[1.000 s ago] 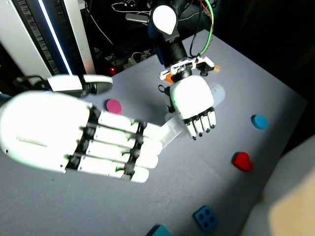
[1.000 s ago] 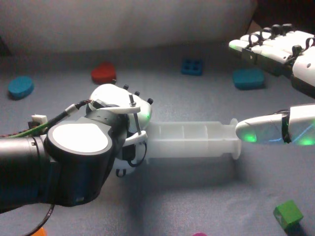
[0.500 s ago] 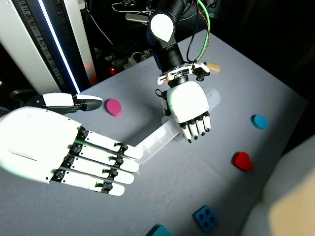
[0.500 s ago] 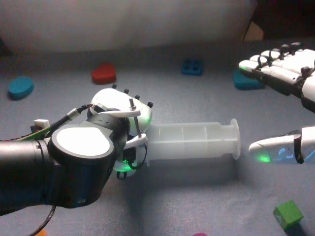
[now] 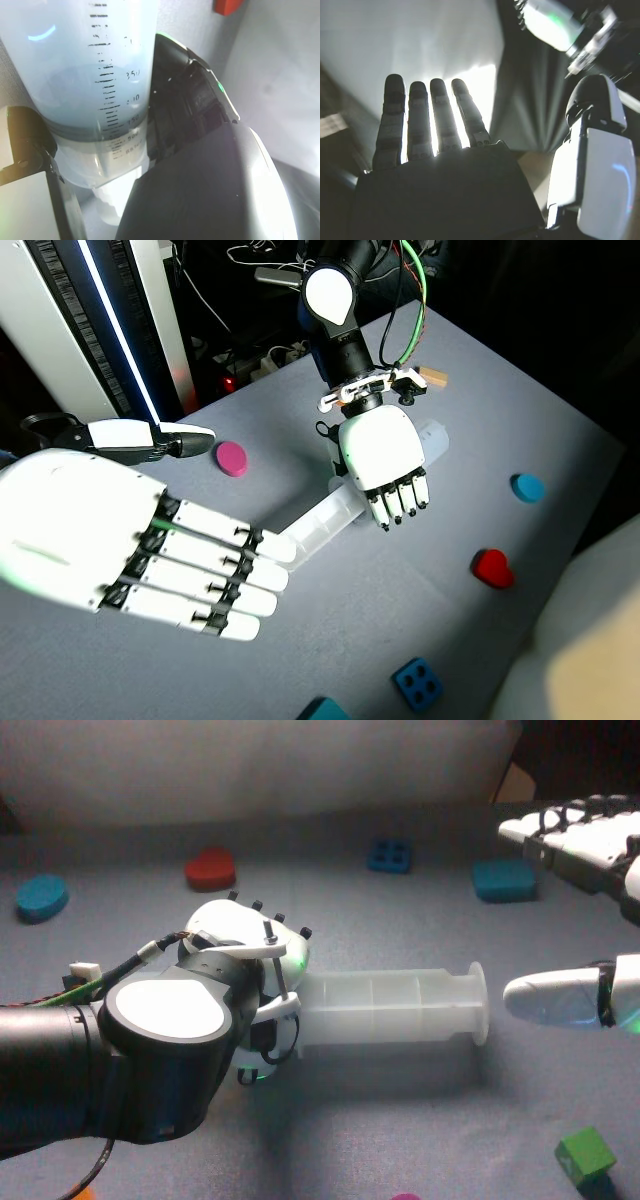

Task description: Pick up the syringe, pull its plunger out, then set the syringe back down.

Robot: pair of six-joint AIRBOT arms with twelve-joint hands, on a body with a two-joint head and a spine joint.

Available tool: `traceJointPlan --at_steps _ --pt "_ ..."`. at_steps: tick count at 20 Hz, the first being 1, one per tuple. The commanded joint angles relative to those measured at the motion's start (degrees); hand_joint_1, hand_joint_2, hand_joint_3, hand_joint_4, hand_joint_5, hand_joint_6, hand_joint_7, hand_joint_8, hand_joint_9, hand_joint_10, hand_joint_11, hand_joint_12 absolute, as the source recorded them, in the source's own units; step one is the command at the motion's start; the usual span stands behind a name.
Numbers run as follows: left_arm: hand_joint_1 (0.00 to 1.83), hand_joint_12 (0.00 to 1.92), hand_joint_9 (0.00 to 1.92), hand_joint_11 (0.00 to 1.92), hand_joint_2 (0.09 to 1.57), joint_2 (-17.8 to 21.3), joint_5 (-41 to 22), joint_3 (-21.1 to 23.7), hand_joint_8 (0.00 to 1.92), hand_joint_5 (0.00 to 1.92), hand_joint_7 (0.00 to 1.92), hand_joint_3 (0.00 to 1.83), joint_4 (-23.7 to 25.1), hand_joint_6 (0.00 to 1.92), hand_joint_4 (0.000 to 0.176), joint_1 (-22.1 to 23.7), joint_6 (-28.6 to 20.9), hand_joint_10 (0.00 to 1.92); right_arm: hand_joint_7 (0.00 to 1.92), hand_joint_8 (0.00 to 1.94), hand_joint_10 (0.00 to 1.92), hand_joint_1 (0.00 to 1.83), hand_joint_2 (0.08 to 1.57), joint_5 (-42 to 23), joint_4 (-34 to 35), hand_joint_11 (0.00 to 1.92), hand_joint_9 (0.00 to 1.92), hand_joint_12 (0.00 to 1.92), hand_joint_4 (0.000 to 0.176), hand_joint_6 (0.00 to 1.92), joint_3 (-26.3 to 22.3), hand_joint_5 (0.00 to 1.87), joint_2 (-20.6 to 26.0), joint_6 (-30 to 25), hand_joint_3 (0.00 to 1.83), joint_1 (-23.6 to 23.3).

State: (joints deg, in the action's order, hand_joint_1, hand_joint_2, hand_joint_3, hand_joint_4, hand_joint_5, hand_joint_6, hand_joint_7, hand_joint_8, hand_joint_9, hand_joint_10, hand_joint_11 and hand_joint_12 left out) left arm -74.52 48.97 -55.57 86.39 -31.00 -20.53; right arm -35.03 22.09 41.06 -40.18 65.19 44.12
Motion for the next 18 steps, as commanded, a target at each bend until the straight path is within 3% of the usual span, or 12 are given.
traceJointPlan --at_steps 1,2,3,4,5,6,7,9,12,15,18 --pt "1.12 1.59 0.40 0.34 1.33 -0.18 2.13 0.18 1.56 0.59 0.60 0.00 4.62 1.57 0.009 0.06 0.85 1.37 0.00 0.00 0.00 0.13 0.90 -8.48 -0.80 0.00 0.00 0.38 0.003 0.00 -0.16 0.00 0.10 0.27 0.00 -0.79" --pt "1.08 1.50 0.39 0.29 1.33 -0.20 2.13 0.17 1.55 0.59 0.61 0.00 4.62 1.57 0.029 0.10 0.85 1.10 0.00 0.00 0.00 0.13 0.90 -9.14 -0.80 0.00 0.00 0.38 0.003 0.00 -0.15 0.00 0.11 0.25 0.00 -0.72" --pt "0.96 1.42 0.36 0.18 1.33 -0.24 2.13 0.15 0.92 0.59 0.51 0.00 4.62 1.56 0.000 0.11 0.85 0.89 0.00 0.00 0.00 0.13 0.90 -9.67 -0.79 0.00 0.00 0.38 0.003 0.00 -0.15 0.00 0.11 0.25 0.00 -0.70" --pt "0.84 1.30 0.38 0.12 1.26 -0.24 2.13 0.17 0.52 0.46 0.52 0.00 4.62 0.79 0.000 0.11 0.85 0.63 0.00 0.00 0.00 0.13 0.90 -9.82 -0.77 0.00 0.00 0.38 0.003 0.00 -0.15 0.00 0.11 0.25 0.00 -0.69" --pt "0.71 1.14 0.39 0.07 1.23 -0.23 2.13 0.19 0.26 0.48 0.53 0.00 4.62 0.35 0.000 0.10 0.85 0.39 0.00 0.00 0.00 0.13 0.90 -9.77 -0.77 0.00 0.00 0.40 0.003 0.00 -0.15 0.00 0.11 0.24 0.00 -0.64" --pt "0.61 1.07 0.41 0.04 1.22 -0.22 2.13 0.20 0.12 0.49 0.56 0.00 4.62 0.13 0.000 0.10 0.85 0.21 0.00 0.00 0.00 0.13 0.90 -9.40 -0.74 0.00 0.00 0.40 0.003 0.00 -0.15 0.00 0.11 0.00 0.00 -0.58" --pt "0.50 1.00 0.41 0.01 1.22 -0.21 2.13 0.20 0.04 0.45 0.54 0.00 4.62 0.04 0.000 0.10 0.85 0.10 0.00 0.00 0.00 0.13 0.90 -9.09 -0.62 0.00 0.00 0.40 0.003 0.00 -0.15 0.00 0.11 -0.51 0.00 -0.58" --pt "0.39 0.73 0.26 0.00 1.17 -0.21 2.13 0.28 0.00 0.30 0.31 0.00 4.62 0.00 0.000 0.10 0.85 0.01 0.00 0.00 0.00 0.14 0.90 -8.57 0.50 0.00 0.00 0.40 0.003 0.00 -0.17 0.00 0.11 -1.80 0.00 -0.58" --pt "0.25 0.45 0.11 0.00 1.14 -0.19 2.13 0.53 0.00 0.16 0.15 0.00 4.62 0.00 0.000 0.10 0.85 0.00 0.00 0.00 0.00 0.14 0.90 -8.74 2.89 0.00 0.00 0.40 0.003 0.00 -0.18 0.00 0.11 -2.20 0.00 -0.51" --pt "0.14 0.06 0.00 0.00 1.10 -0.16 2.13 0.85 0.00 0.01 0.01 0.00 4.89 0.00 0.000 0.12 0.85 0.00 0.00 0.00 0.00 0.14 0.90 -8.92 3.72 0.00 0.00 0.41 0.003 0.00 -0.18 0.00 0.12 -0.96 0.00 -0.40" --pt "0.13 0.00 0.00 0.00 1.03 -0.05 2.13 1.01 0.00 0.00 0.00 0.00 4.89 0.00 0.000 0.12 0.85 0.00 0.00 0.00 0.00 0.14 0.90 -9.49 3.71 0.00 0.00 0.41 0.003 0.00 -0.18 0.00 0.12 1.48 0.00 -0.37"
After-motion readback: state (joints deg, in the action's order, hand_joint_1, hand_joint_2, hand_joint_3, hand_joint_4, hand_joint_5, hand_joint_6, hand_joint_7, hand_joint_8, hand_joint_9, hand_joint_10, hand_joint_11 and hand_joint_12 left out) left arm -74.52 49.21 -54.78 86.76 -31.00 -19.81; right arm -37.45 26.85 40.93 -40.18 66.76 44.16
